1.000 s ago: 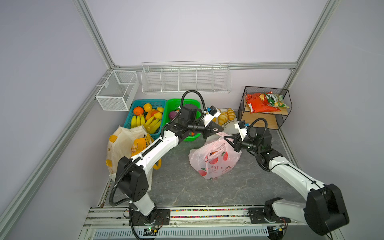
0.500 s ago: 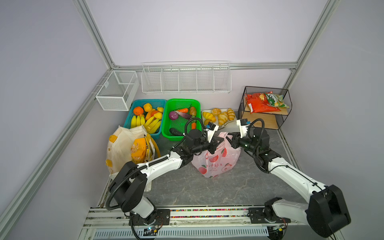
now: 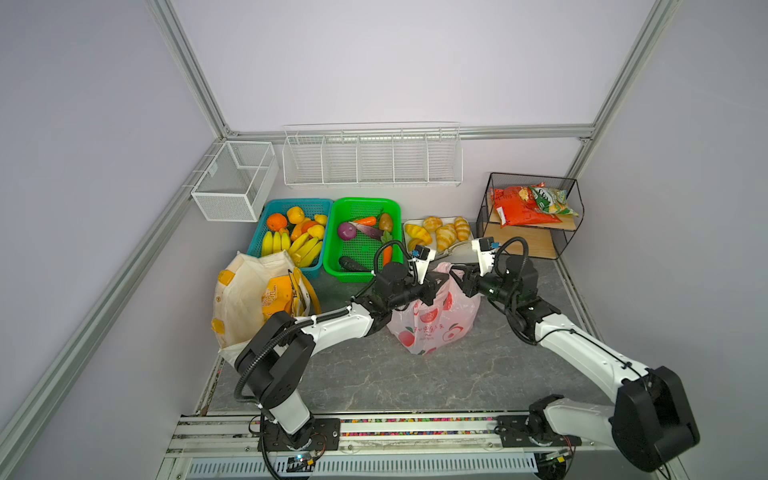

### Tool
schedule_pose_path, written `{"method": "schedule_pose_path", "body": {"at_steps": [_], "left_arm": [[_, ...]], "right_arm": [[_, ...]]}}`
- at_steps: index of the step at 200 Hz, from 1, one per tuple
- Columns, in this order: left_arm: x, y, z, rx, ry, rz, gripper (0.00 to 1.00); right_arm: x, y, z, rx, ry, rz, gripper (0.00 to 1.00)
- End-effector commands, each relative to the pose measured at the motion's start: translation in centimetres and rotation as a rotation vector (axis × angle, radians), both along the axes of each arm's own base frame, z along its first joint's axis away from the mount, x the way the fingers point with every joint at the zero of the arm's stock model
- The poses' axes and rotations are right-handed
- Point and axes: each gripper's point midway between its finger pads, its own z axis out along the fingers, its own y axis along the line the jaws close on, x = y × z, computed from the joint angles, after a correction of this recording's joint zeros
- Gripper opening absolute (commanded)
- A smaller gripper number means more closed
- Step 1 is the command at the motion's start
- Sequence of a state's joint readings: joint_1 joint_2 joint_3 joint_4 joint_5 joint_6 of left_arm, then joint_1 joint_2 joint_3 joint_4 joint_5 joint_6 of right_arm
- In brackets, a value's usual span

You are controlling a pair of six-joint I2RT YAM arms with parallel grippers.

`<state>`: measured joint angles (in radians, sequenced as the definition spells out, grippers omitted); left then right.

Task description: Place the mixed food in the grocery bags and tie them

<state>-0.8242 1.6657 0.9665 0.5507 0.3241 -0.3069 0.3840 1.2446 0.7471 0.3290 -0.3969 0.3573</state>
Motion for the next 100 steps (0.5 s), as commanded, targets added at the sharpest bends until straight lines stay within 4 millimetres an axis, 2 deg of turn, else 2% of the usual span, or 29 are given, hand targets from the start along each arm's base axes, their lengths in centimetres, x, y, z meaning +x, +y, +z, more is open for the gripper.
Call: {"method": "schedule_pose_path", "body": {"at_steps": [1,29,68,100], "left_arm": [[-0.7,-0.5,-0.3,-0.014,0.015,-0.03,0.0],[-0.8,-0.4,-1.2,0.017,0.013,-0.031,0.0],[-1.0,-0.2,-1.2,0.031,-0.003,-0.034,0.0],[-1.0,-0.1,-1.3,0.041,-0.009,-0.034,0.0]], "right_arm": [[0.8,-0.2,0.0,-0.031,-0.005,-0.029,0.23],[0.9,-0.4,-0.2,-0.041,0.01,-0.037,0.25],[0.6,-0.7,-0.7,-0.103,0.022,-0.029,0.3],[-0.1,-1.3,-0.4,-0.156,0.007,-0.019,0.36]]}}
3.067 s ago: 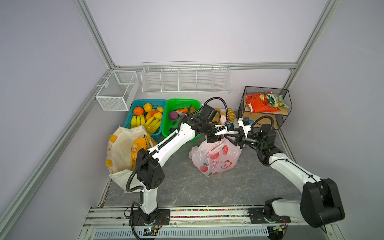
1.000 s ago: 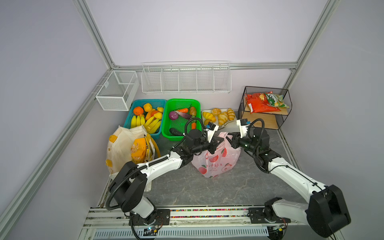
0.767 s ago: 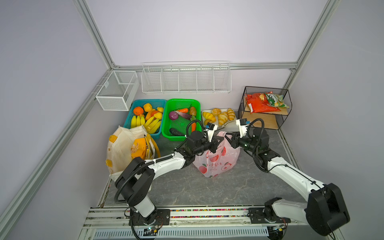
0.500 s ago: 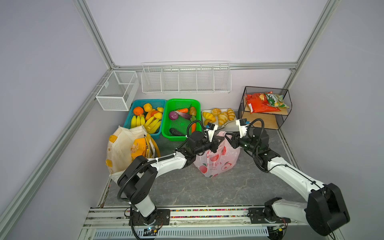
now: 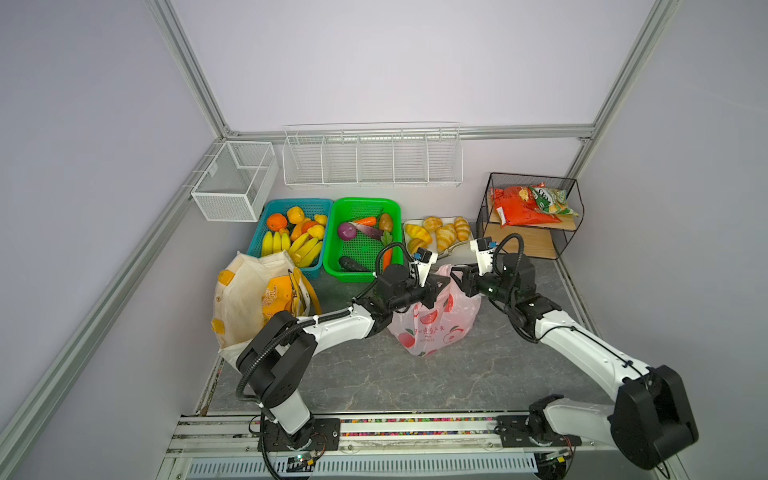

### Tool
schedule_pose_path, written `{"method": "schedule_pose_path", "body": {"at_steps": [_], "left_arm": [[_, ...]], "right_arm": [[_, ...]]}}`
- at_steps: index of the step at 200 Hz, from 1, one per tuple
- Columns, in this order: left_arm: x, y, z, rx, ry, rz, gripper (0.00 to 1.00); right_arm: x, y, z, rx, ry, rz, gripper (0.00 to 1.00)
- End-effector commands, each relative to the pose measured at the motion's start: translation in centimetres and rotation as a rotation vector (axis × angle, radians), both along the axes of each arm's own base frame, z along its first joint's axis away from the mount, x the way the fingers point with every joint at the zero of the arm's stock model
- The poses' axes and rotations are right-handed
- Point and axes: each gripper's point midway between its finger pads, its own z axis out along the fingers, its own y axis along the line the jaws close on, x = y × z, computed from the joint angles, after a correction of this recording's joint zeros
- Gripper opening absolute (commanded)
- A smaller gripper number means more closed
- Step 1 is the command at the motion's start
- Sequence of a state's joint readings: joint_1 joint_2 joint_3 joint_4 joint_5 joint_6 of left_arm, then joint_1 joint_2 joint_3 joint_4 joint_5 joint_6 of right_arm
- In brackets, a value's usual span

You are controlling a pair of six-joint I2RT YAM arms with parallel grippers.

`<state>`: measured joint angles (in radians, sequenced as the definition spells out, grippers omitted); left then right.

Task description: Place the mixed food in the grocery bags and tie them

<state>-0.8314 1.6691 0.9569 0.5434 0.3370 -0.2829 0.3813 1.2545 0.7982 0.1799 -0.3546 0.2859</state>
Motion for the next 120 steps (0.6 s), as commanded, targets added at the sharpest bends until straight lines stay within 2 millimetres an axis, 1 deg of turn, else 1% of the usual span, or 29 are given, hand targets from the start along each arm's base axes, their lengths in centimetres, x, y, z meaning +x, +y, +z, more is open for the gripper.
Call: {"method": "schedule_pose_path", "body": {"at_steps": [1,23,50,67,72,74,76,91,120], "left_arm": [[-0.4,0.1,-0.5,0.018,-0.003,-0.01,0.0],[-0.5,0.0,-0.3,0.013,-0.007,-0.018,0.0],[-0.6,-0.1,-0.4,0.021,-0.014,-0.026,0.0],[-0.7,-0.2,-0.5,0.03,-0.019,-0.037,0.0],[-0.7,-0.2,-0.5,0.032,-0.022,-0.039,0.0],[-0.7,-0.2,-0.4,0.033,-0.022,-0.039,0.0],[-0.7,-0.2,-0.4,0.032,-0.023,-0.04,0.0],[-0.8,-0.2,-0.3,0.037,-0.03,-0.045,0.0],[-1.2,-0.4,-0.5,0.043,-0.036,-0.058,0.0]], "right_arm": [[-0.4,-0.6,1.0,-0.06,-0.037,0.008,0.36],[-0.8,-1.2,0.9,-0.107,-0.029,0.001,0.4],[-1.1,-2.5,0.9,-0.148,-0.003,-0.037,0.44],[-1.5,-2.8,0.2,-0.166,0.028,-0.035,0.47],[-1.7,-2.7,0.1,-0.168,0.032,-0.031,0.47],[-1.5,-2.7,1.1,-0.16,0.014,-0.033,0.48],[-1.4,-2.6,1.3,-0.156,0.009,-0.032,0.48],[-1.6,-2.3,1.7,-0.136,0.01,-0.016,0.51],[-1.7,-0.9,2.3,-0.063,0.019,0.038,0.59]]}}
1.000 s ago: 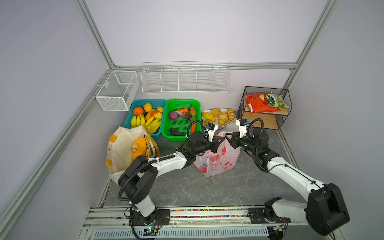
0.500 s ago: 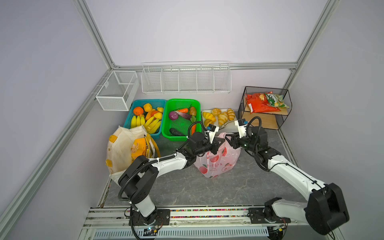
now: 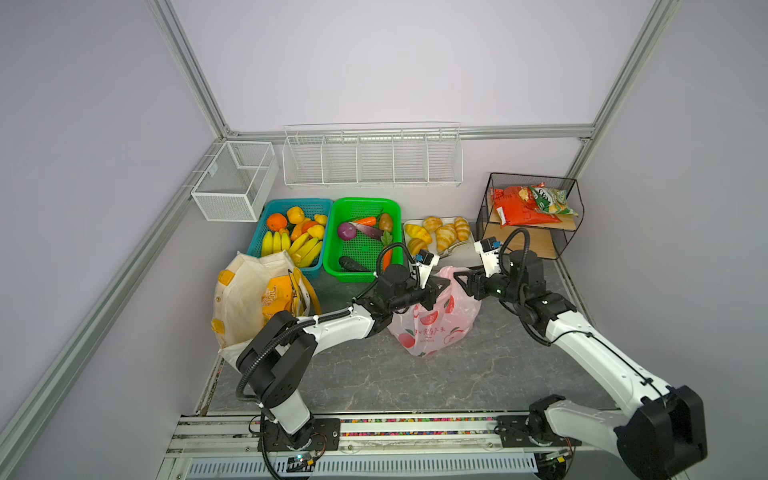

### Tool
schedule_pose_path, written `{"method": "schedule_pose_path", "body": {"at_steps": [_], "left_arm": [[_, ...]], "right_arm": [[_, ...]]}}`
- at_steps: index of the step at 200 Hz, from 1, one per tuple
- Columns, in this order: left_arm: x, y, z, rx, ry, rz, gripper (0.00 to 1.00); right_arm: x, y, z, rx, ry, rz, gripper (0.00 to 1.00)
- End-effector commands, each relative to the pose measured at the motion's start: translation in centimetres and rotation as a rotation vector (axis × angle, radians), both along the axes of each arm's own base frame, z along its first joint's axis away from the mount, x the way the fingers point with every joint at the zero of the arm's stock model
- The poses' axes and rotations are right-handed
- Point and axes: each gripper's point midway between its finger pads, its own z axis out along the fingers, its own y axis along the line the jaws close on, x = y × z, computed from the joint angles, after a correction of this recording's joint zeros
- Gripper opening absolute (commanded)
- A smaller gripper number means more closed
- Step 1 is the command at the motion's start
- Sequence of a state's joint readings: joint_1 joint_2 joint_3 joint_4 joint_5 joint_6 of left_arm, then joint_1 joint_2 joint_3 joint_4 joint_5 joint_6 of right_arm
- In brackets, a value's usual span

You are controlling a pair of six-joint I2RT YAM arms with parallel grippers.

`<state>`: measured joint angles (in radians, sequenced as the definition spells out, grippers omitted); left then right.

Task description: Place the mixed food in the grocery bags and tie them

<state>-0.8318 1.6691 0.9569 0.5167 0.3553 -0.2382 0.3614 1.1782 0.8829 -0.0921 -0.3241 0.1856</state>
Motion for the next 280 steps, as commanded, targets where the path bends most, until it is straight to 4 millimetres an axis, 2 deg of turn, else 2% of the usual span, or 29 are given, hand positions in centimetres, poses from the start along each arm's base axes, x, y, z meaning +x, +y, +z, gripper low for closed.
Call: {"method": "schedule_pose_path", "body": {"at_steps": [1,31,59,81,106,119,133,151,178,195,219,230,231,237,256,280], "left_arm": [[-0.8,-0.4,0.1,0.011,-0.014,-0.033,0.0],[-1.0,-0.5,0.0,0.017,-0.019,-0.036,0.0],[-1.2,-0.5,-0.3,0.032,-0.024,-0.042,0.0],[-1.3,-0.5,-0.4,0.035,-0.026,-0.041,0.0],[-1.6,-0.6,-0.6,0.043,-0.032,-0.058,0.0],[-2.4,-0.9,-0.8,0.051,-0.036,-0.097,0.0],[-3.4,-1.0,-0.8,0.053,-0.033,-0.156,0.18],[-5.0,-0.9,-0.2,0.044,-0.04,-0.23,0.33],[-6.8,0.2,2.0,0.049,-0.05,-0.314,0.46],[-7.4,1.4,4.2,0.03,-0.051,-0.352,0.49],[-7.1,3.7,7.5,-0.019,-0.066,-0.346,0.52],[-6.5,4.8,8.4,-0.022,-0.084,-0.315,0.55],[-6.4,5.0,8.6,-0.022,-0.088,-0.311,0.55],[-5.8,5.4,8.7,-0.01,-0.098,-0.285,0.57],[-4.3,6.5,8.3,0.059,-0.125,-0.217,0.63],[-3.3,6.2,6.7,0.166,-0.126,-0.239,0.65]], "right_arm": [[-0.2,1.0,1.4,0.056,-0.01,0.05,0.59],[0.5,1.8,0.5,0.059,0.015,0.066,0.62],[1.1,2.3,-0.1,0.065,0.026,0.075,0.6],[1.4,2.5,-0.3,0.064,0.026,0.081,0.48],[1.3,2.8,-0.4,0.066,0.012,0.106,0.24],[1.1,3.0,0.0,0.062,-0.015,0.131,0.15],[1.0,3.0,0.7,0.057,-0.055,0.151,0.09],[0.9,3.1,1.6,0.054,-0.116,0.187,0.06],[0.1,3.2,2.7,0.05,-0.194,0.255,0.06],[-0.5,3.1,3.6,0.057,-0.247,0.295,0.06],[-1.4,3.1,5.0,0.075,-0.308,0.346,0.06],[-1.8,3.1,5.7,0.085,-0.334,0.368,0.06],[-2.0,3.1,5.1,0.084,-0.321,0.37,0.06],[-2.3,3.1,4.7,0.086,-0.318,0.385,0.06],[-3.0,3.3,5.2,0.098,-0.344,0.419,0.06],[-3.4,3.5,5.5,0.106,-0.357,0.446,0.06]]}}
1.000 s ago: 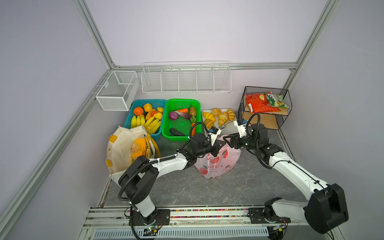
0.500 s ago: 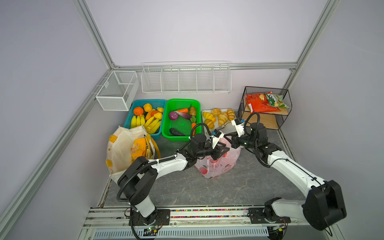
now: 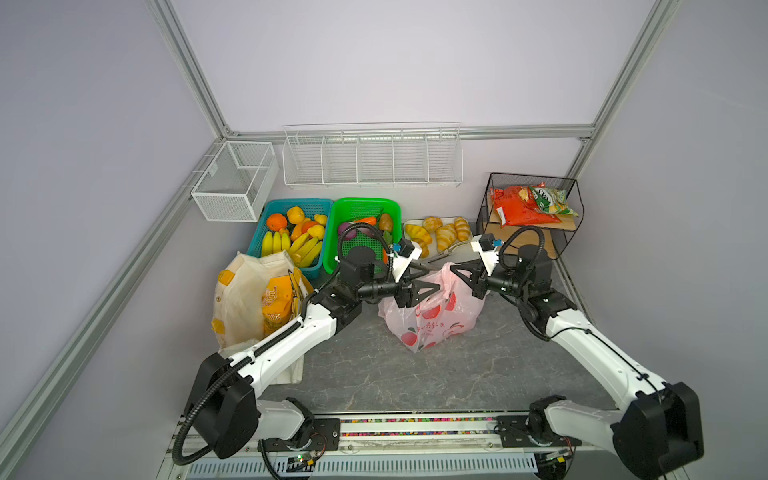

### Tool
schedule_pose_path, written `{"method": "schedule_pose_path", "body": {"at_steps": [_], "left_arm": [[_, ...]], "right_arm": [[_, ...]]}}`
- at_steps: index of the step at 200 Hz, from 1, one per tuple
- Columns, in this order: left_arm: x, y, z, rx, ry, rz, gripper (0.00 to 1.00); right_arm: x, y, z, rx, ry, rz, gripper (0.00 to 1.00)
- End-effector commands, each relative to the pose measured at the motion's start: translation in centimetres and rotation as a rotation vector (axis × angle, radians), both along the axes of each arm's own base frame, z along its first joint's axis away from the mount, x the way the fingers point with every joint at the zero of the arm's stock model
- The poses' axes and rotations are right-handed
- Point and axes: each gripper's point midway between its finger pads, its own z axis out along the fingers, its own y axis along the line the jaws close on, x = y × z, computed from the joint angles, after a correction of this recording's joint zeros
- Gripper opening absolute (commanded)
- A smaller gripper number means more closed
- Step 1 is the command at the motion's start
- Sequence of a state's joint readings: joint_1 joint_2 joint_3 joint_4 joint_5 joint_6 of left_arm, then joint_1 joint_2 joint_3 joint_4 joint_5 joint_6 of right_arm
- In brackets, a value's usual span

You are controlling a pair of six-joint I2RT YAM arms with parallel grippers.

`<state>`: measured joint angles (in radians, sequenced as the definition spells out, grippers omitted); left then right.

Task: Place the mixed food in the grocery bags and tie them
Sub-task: 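Hold the knot with the left gripper while the right gripper keeps its handle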

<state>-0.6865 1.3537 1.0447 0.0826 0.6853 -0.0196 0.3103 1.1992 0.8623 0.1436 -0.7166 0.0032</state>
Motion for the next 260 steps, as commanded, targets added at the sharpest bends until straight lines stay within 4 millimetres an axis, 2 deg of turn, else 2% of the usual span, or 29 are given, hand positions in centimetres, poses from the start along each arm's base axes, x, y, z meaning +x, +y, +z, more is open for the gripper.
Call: {"method": "schedule_pose_path", "body": {"at_steps": [1,23,53,95,169,173,206,260], "left_arm": [[0.7,-0.1,-2.5,0.14,-0.004,-0.016,0.66],[1.1,-0.2,-4.5,0.24,-0.031,-0.035,0.67],[2.6,0.0,-6.9,0.385,-0.197,0.055,0.7],[3.5,-0.9,-8.2,0.494,-0.323,0.125,0.72],[5.3,-2.4,-7.9,0.498,-0.479,0.236,0.65],[5.2,-2.5,-7.9,0.499,-0.485,0.232,0.65],[5.5,-2.6,-8.1,0.531,-0.544,0.264,0.66],[5.4,-1.1,-4.0,0.361,-0.59,0.416,0.47]], "right_arm": [[-1.2,0.3,1.1,0.015,-0.082,0.074,0.06],[-0.9,0.4,1.2,0.018,-0.065,0.072,0.06],[-0.9,0.5,1.1,0.03,-0.033,0.078,0.06],[-0.5,0.5,0.0,0.022,0.024,0.06,0.06],[-0.5,0.6,-0.1,0.027,0.04,0.065,0.06],[-0.3,0.7,1.1,0.035,0.013,0.066,0.06],[-0.2,0.7,1.1,0.034,0.02,0.062,0.06],[-0.3,0.4,0.0,-0.013,0.013,0.057,0.06]]}}
